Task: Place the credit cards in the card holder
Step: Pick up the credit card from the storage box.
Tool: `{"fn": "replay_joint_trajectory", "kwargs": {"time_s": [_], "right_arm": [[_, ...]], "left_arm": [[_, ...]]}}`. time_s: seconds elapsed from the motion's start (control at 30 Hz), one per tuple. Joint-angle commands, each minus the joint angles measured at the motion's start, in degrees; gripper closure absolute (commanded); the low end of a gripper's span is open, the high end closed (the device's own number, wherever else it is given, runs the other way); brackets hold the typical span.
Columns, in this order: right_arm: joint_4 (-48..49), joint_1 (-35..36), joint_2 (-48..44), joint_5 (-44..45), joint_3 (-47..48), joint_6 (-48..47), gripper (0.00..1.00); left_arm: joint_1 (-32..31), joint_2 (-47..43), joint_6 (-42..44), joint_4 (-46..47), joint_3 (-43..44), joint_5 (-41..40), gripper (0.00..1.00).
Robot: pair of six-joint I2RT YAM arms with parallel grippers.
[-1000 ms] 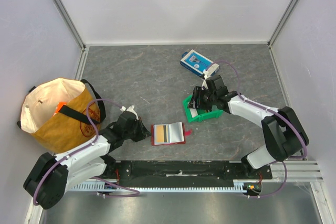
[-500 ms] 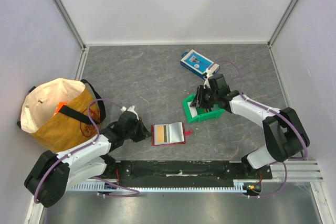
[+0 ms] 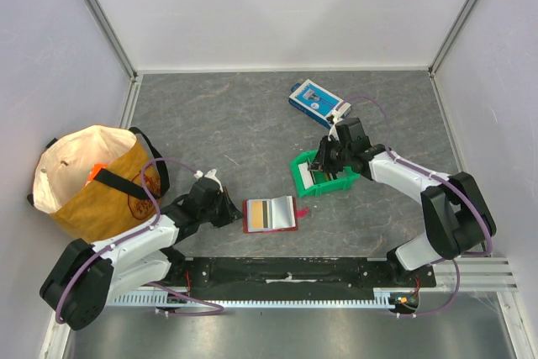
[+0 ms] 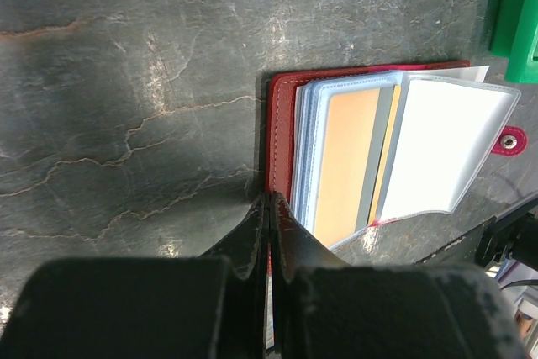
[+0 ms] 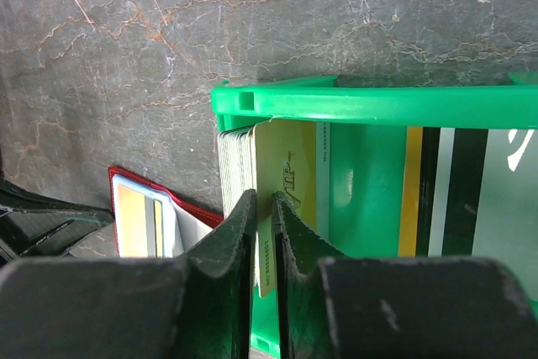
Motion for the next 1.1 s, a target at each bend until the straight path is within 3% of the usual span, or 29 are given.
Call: {"fn": "replay_joint_trajectory", "kwargs": {"time_s": [0.0, 0.33, 0.7, 0.83, 1.07], "right_arm": [[1.02, -0.71, -1.31, -0.19, 0.44, -0.47, 0.83], [-2.76, -1.15, 0.09, 5.52, 1.76, -3.1, 0.86], [-2.15, -0.98, 3.7, 4.82, 2.29, -3.28, 0.82], [-2.23, -0.89, 3.0, 4.38, 2.9, -3.89, 1.0], [-9.69, -0.89, -4.38, 12.63, 6.33, -6.09, 1.0]], "left_arm": [[-0.06, 0.22, 1.41, 2.0, 1.67, 1.41, 0.98], [-0.06, 0.84, 1.59, 2.53, 1.76, 1.76, 0.98], [-0.06, 1.19, 1.67, 2.79, 1.67, 1.67, 0.98], [-0.06, 1.28, 1.76, 3.06, 1.67, 2.02, 0.98], [-0.06, -0.48, 1.85, 2.0, 1.85, 1.67, 0.98]]}}
